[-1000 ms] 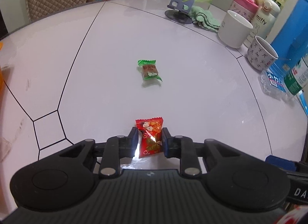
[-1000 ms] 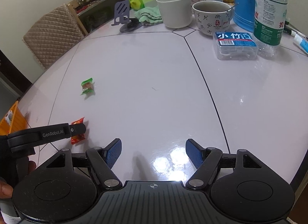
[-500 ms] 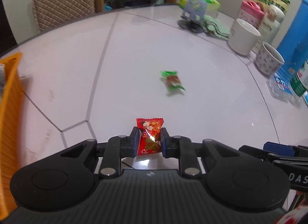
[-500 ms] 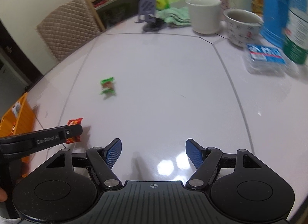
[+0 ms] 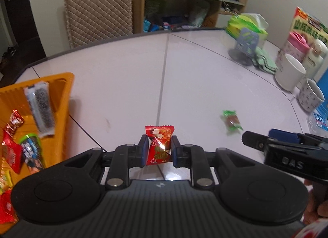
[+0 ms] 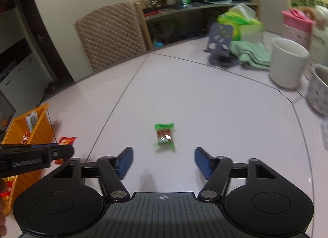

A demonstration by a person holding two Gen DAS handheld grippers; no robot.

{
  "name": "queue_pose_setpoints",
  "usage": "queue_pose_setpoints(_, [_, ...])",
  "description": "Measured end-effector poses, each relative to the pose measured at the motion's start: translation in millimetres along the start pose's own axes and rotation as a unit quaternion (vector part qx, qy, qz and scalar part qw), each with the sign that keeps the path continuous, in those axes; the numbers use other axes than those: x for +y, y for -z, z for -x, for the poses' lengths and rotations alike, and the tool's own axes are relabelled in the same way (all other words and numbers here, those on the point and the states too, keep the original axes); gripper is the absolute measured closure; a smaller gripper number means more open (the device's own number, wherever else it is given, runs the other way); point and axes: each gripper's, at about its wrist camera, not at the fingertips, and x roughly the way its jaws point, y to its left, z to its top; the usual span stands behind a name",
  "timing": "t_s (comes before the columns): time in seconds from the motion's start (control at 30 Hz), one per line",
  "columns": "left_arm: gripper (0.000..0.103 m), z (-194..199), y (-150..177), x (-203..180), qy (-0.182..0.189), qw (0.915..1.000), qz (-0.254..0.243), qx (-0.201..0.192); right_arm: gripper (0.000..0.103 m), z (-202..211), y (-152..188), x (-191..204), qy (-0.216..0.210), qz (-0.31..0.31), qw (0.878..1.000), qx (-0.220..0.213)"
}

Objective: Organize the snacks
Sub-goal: 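Grasp the green-wrapped candy with the right tool while the left tool holds the red candy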

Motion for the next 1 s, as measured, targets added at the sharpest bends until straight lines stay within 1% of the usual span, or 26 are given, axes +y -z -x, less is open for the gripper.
queue_pose_setpoints(0.03, [0.083,0,-2,3,-0.002,1.0,0.002,-0.001,0.047,-7,-2,1,0.0,0.003,1.0,0.001])
queue_pose_setpoints(0.2, [0.083,0,-6,16,-0.003,0.9999,0.01,-0.004,0.058,-32,-10,4,0.008,0.01,1.0,0.007])
queue_pose_setpoints(0.57, [0.083,-9,-8,29,0.0,0.9999,0.016,0.004,0.069,-56,-12,9,0.04,0.044,0.998,0.015])
queue_pose_setpoints(0.67, [0.083,-10,-8,30,0.0,0.9998,0.017,0.004,0.077,-59,-11,9,0.048,0.057,0.997,0.015])
queue_pose_setpoints(0.7, [0.083,-9,-8,29,0.0,0.9998,0.018,0.004,0.082,-59,-10,10,0.049,0.062,0.997,0.016])
queue_pose_setpoints(0.83, [0.083,-6,-7,28,0.003,0.9998,0.017,0.003,0.082,-55,-10,9,0.048,0.062,0.997,0.019])
queue_pose_setpoints(1.0, [0.083,5,-4,25,0.004,0.9999,0.015,-0.002,0.082,-40,-10,10,0.036,0.06,0.997,0.012])
